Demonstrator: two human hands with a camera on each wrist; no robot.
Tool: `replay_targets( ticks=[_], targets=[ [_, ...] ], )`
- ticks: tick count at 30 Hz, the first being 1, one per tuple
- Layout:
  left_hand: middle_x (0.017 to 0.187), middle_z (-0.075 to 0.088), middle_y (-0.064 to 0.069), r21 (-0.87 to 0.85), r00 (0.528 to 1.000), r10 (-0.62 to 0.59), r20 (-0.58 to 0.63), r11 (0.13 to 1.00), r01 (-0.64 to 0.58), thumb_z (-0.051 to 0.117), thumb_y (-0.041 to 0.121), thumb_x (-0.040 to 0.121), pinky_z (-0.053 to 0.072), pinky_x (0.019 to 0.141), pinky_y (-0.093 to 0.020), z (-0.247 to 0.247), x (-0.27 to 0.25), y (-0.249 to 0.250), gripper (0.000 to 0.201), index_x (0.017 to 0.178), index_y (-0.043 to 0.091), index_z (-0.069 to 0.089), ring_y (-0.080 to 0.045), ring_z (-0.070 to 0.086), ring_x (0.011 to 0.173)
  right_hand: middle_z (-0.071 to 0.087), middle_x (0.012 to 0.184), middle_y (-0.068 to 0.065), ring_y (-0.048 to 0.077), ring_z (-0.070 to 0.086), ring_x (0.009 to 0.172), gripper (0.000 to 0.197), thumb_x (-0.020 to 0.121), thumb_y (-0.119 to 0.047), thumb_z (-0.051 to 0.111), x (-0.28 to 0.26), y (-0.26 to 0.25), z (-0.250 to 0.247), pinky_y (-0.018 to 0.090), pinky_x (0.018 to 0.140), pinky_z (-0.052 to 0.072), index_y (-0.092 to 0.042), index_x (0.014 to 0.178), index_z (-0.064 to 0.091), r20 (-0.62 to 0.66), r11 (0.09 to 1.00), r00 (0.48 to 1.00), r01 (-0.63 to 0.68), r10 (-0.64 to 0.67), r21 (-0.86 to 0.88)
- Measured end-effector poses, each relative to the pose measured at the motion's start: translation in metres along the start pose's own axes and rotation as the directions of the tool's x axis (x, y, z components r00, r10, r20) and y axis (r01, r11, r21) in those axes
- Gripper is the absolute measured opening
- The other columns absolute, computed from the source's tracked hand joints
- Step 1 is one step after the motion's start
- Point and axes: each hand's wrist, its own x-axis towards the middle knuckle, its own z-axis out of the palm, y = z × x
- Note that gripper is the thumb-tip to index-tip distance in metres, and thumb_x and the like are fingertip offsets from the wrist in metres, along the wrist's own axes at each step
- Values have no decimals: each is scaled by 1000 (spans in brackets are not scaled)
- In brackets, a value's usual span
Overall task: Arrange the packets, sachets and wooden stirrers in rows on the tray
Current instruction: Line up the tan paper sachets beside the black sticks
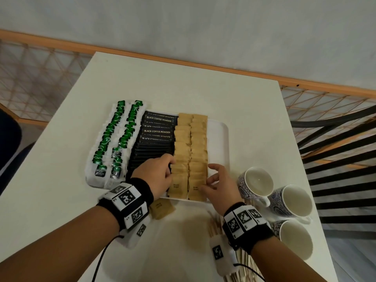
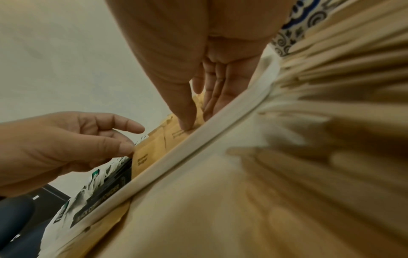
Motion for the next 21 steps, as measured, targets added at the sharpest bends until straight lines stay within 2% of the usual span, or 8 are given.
replay_targets(
  ticks=[3, 6, 8, 10, 12, 14, 18, 21],
  targets=[
    [79, 59, 12, -43, 998, -5, -68, 999, 2, 56, 21, 90, 48, 69, -27, -7, -5, -3, 25, 113, 29, 51, -3, 53, 74, 52, 97, -7, 8, 59, 75, 53, 82, -24, 70, -5, -1, -3, 15, 59, 48, -36, 124, 41, -33, 998, 999, 41, -43, -54],
    [82, 57, 10, -57, 994, -33, -105, 998, 27, 58, 20, 89, 44, 64, -23, -20, -20, -13, 13, 98, 30, 56, -6, 53, 73, 54, 91, -10, 5, 57, 69, 32, 85, -25, 66, -15, -10, -3, 19, 66, 48, -38, 110, 52, -21, 971, 980, 194, -199, -140],
    [83, 56, 12, -38, 994, -46, -101, 998, 42, 59, 19, 88, 43, 65, -21, -26, -34, -26, 12, 90, 31, 58, -6, 54, 74, 57, 90, -13, 3, 55, 72, 19, 88, -26, 61, -24, -20, 3, 21, 72, 48, -36, 104, 61, 99, 921, 954, 301, -285, -247],
    [84, 54, 15, -7, 996, -65, -58, 998, 65, 59, 19, 88, 43, 68, -20, -26, -53, -40, 15, 88, 34, 58, -5, 55, 78, 60, 96, -11, 4, 52, 77, 19, 91, -27, 56, -35, -29, 15, 21, 76, 45, -32, 107, 66, 267, 846, 896, 430, -356, -314],
    [94, 55, 13, 36, 996, -81, 25, 996, 80, 57, 20, 90, 45, 77, -21, -22, -71, -52, 15, 98, 32, 62, -9, 56, 89, 61, 103, -8, 6, 53, 84, 26, 93, -28, 52, -43, -34, 30, 23, 79, 44, -30, 117, 64, 403, 773, 832, 526, -382, -354],
    [106, 56, 9, 59, 995, -58, 83, 997, 54, 56, 24, 91, 43, 82, -21, -16, -86, -61, 23, 112, 30, 62, -10, 55, 98, 60, 109, -3, 16, 57, 94, 36, 94, -29, 48, -50, -38, 45, 29, 80, 46, -30, 130, 54, 467, 701, 809, 562, -357, -438],
    [135, 46, 8, 137, 992, 6, 126, 990, -23, 55, 31, 88, 43, 93, -27, -1, -101, -70, 57, 142, 32, 36, -15, 46, 118, 54, 125, 2, 25, 54, 111, 48, 96, -29, 42, -57, -43, 63, 36, 84, 45, -26, 143, 34, 454, 631, 840, 529, -295, -568],
    [134, 38, 7, 206, 979, 32, 201, 976, -74, 55, 33, 88, 42, 95, -30, 8, -108, -74, 62, 144, 30, 28, -16, 40, 120, 50, 127, 2, 24, 49, 116, 42, 95, -28, 42, -62, -42, 71, 35, 84, 44, -23, 137, 43, 455, 602, 847, 521, -276, -605]
  ],
)
